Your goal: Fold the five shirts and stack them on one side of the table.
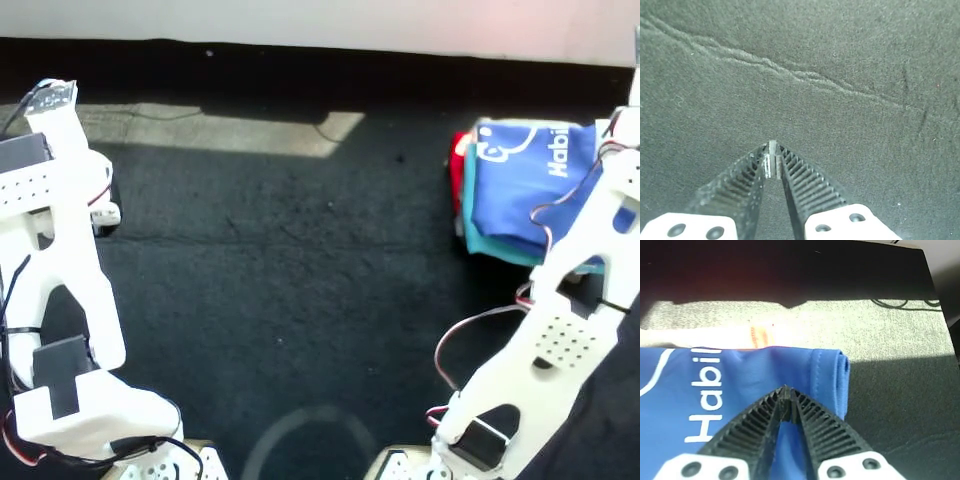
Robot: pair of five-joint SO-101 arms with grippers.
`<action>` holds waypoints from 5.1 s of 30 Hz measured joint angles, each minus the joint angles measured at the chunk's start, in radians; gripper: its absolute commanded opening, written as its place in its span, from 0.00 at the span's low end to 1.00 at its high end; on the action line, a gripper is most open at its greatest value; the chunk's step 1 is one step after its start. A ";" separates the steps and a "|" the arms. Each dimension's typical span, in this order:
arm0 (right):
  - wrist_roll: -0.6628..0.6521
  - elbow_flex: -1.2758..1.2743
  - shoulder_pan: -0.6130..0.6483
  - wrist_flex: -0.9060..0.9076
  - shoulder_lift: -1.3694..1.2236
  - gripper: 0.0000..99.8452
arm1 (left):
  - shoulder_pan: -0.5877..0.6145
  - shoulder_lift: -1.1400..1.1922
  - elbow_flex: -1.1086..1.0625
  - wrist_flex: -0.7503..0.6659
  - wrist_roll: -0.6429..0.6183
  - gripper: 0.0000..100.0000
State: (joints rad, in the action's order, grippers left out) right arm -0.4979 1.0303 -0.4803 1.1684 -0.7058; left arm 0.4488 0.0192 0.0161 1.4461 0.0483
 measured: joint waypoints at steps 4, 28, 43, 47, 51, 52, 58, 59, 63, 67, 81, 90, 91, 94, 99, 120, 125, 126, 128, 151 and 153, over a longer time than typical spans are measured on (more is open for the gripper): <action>0.000 -0.098 -0.025 -0.098 0.000 0.01 | 0.000 0.000 0.000 0.000 0.000 0.01; 0.293 0.270 0.195 0.585 0.539 0.01 | -0.157 -0.798 -0.391 0.133 0.135 0.01; 0.295 -1.419 0.442 0.324 1.643 0.01 | -0.212 -1.591 -1.369 -0.428 0.137 0.01; 0.295 -1.800 0.460 0.221 1.884 0.01 | -0.193 -1.789 -1.537 -0.414 0.137 0.01; 0.295 -2.065 0.477 0.181 2.156 0.01 | -0.183 -1.815 -1.553 -0.339 0.075 0.01; 0.295 -2.125 0.483 0.181 2.228 0.01 | -0.183 -1.815 -1.557 -0.319 0.048 0.01; 0.295 -2.387 0.493 0.258 2.506 0.01 | -0.183 -1.820 -1.573 -0.143 0.003 0.01; 0.295 -2.406 0.491 0.259 2.503 0.01 | -0.183 -1.820 -1.576 -0.112 0.000 0.01; 0.325 -2.467 0.494 0.255 2.509 0.01 | -0.183 -1.821 -1.588 -0.078 -0.071 0.01; 0.410 -2.544 0.493 0.232 2.536 0.01 | -0.233 -1.824 -1.634 -0.077 -0.173 0.01; 0.508 -2.702 0.485 0.087 2.535 0.01 | -0.384 -1.823 -1.692 -0.098 -0.204 0.01; 0.508 -2.702 0.483 0.087 2.535 0.01 | -0.384 -1.821 -1.692 -0.098 -0.204 0.01; 0.508 -2.702 0.483 0.087 2.535 0.01 | -0.384 -1.821 -1.692 -0.098 -0.204 0.01; 0.508 -2.702 0.483 0.087 2.535 0.01 | -0.384 -1.821 -1.692 -0.098 -0.204 0.01; 0.508 -2.702 0.483 0.087 2.535 0.01 | -0.384 -1.821 -1.692 -0.098 -0.204 0.01; 0.508 -2.702 0.483 0.087 2.535 0.01 | -0.384 -1.821 -1.692 -0.098 -0.204 0.01; 0.508 -2.702 0.483 0.087 2.535 0.01 | -0.384 -1.821 -1.692 -0.098 -0.204 0.01; 0.508 -2.702 0.483 0.087 2.535 0.01 | -0.384 -1.821 -1.692 -0.098 -0.204 0.01; 0.508 -2.702 0.483 0.087 2.535 0.01 | -0.384 -1.821 -1.692 -0.098 -0.204 0.01; 0.508 -2.702 0.483 0.087 2.535 0.01 | -0.384 -1.821 -1.692 -0.098 -0.204 0.01; 0.508 -2.702 0.483 0.087 2.535 0.01 | -0.384 -1.821 -1.692 -0.098 -0.204 0.01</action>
State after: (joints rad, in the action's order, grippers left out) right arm 0.0100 -1.6717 0.0031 1.2559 1.8290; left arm 0.0652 -1.8021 -1.6763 1.3479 -0.1557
